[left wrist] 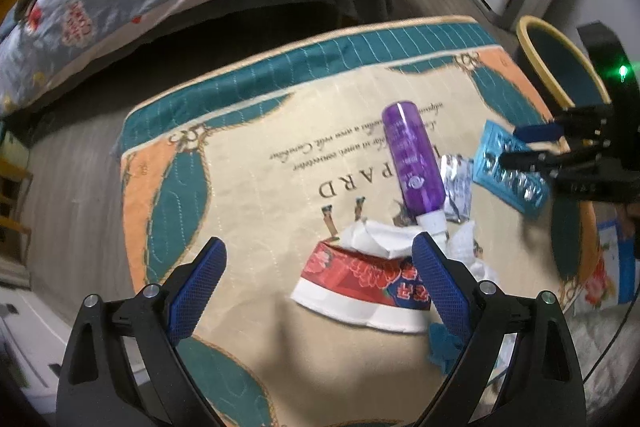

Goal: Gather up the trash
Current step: 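Grasp the blue pill blister with the right tool while the left grasps the red-white wrapper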

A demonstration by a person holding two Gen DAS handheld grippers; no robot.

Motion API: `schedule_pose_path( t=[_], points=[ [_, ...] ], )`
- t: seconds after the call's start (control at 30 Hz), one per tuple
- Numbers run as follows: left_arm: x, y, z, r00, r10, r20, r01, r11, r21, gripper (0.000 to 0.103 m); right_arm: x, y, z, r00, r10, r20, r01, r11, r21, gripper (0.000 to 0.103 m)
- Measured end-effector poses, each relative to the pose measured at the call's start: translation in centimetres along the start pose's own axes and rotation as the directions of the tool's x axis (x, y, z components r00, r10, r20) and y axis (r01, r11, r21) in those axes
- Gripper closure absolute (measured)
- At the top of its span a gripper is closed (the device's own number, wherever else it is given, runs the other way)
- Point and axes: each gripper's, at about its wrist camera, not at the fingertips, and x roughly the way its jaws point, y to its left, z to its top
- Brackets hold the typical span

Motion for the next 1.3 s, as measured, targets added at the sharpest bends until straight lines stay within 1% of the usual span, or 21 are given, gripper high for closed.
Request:
schedule_pose_path(
  t=[0.03,0.07,0.1,0.13,0.17,0.2,0.33,0.43,0.5,0.63,0.7,0.77,0.93,0.97,1.0,1.03,1.1,1.13,1.2,1.23,1.3],
  points=[
    [0.1,-0.1,-0.1,1.000,0.000,-0.007,0.000,1.000,0.004,0.010,0.0,0.0,-0.1,1.000,0.006,-0.006,-0.006,1.000,-0.001,0.060],
    [0.1,-0.2,-0.1,1.000,-0.001,-0.011,0.001,1.000,0.005,0.010,-0.1,-0.4,-0.1,1.000,0.024,-0.014,-0.024,1.000,-0.001,0.055],
    [0.2,-0.2,-0.1,1.000,-0.006,-0.015,0.006,1.000,0.005,0.010,-0.4,-0.9,-0.2,0.999,0.043,-0.022,-0.043,0.999,-0.003,0.040],
    [0.3,-0.3,-0.2,1.000,-0.012,-0.019,0.012,1.000,0.004,0.010,-0.5,-0.9,-0.3,0.999,0.041,-0.022,-0.041,0.999,-0.014,0.032],
    [0.4,-0.4,-0.2,1.000,-0.016,-0.023,0.016,1.000,0.006,0.010,-0.5,-0.8,-0.4,0.999,0.028,-0.016,-0.028,0.999,-0.034,0.021],
    [0.5,-0.5,-0.3,0.999,-0.020,-0.030,0.021,1.000,0.009,0.010,-0.4,-0.5,-0.5,1.000,0.014,-0.014,-0.015,0.998,-0.065,0.019],
    [1.3,-1.1,-0.5,0.998,-0.016,-0.061,0.018,0.999,0.031,0.010,1.0,0.3,-1.8,0.998,-0.010,-0.059,0.005,0.996,-0.086,0.019],
    [1.7,-1.6,-0.7,0.997,-0.016,-0.079,0.020,0.998,0.056,0.010,1.7,1.9,-2.1,0.995,-0.083,-0.062,0.073,0.985,-0.155,0.023],
    [2.0,-1.8,-0.8,0.996,-0.018,-0.090,0.024,0.997,0.072,0.010,1.6,2.0,-1.9,0.994,-0.101,-0.052,0.092,0.985,-0.145,0.039],
    [2.5,-2.3,-0.8,0.995,-0.011,-0.104,0.022,0.995,0.099,0.010,0.9,0.9,-1.6,0.997,-0.053,-0.048,0.049,0.996,-0.073,0.048],
    [2.8,-2.7,-0.8,0.995,-0.004,-0.103,0.016,0.993,0.115,0.010,0.5,0.7,-1.1,0.998,-0.039,-0.038,0.037,0.998,-0.046,0.057],
    [3.0,-2.9,-0.7,0.995,0.003,-0.099,0.009,0.992,0.127,0.010,0.4,0.3,-1.1,0.999,-0.030,-0.037,0.029,0.999,-0.032,0.058],
    [2.8,-3.3,-0.4,0.996,0.057,-0.073,-0.041,0.980,0.197,0.010,0.4,0.0,-1.6,0.999,-0.016,-0.051,0.014,0.999,-0.040,0.057],
    [2.8,-3.3,-0.3,0.996,0.057,-0.066,-0.043,0.979,0.202,0.011,0.6,0.1,-1.4,0.998,-0.016,-0.053,0.014,0.999,-0.044,0.054],
    [2.7,-3.4,-0.2,0.997,0.053,-0.059,-0.040,0.977,0.208,0.014,0.8,0.2,-1.3,0.998,-0.015,-0.067,0.012,0.999,-0.048,0.046],
    [2.7,-3.6,0.0,0.998,0.039,-0.049,-0.028,0.975,0.220,0.016,1.2,0.1,-0.9,0.997,-0.015,-0.077,0.010,0.998,-0.055,0.041],
    [2.8,-4.0,0.2,0.999,0.023,-0.042,-0.012,0.969,0.246,0.027,1.5,0.9,-1.0,0.996,-0.031,-0.080,0.023,0.995,-0.095,0.031],
    [2.8,-4.5,0.2,0.999,0.019,-0.038,-0.008,0.963,0.269,0.030,1.6,1.6,-1.3,0.996,-0.044,-0.082,0.035,0.993,-0.114,0.031],
    [2.9,-5.3,0.1,0.999,0.007,-0.043,0.006,0.950,0.311,0.047,1.9,2.1,-1.3,0.995,-0.069,-0.078,0.058,0.988,-0.140,0.030],
    [3.2,-5.7,0.0,0.999,0.007,-0.054,0.012,0.942,0.334,0.048,2.1,2.3,-1.2,0.994,-0.074,-0.077,0.063,0.987,-0.148,0.030],
    [3.6,-5.9,-0.2,0.996,0.035,-0.079,-0.004,0.931,0.366,0.060,2.1,2.2,-1.0,0.994,-0.085,-0.074,0.073,0.985,-0.154,0.035]
  ],
)
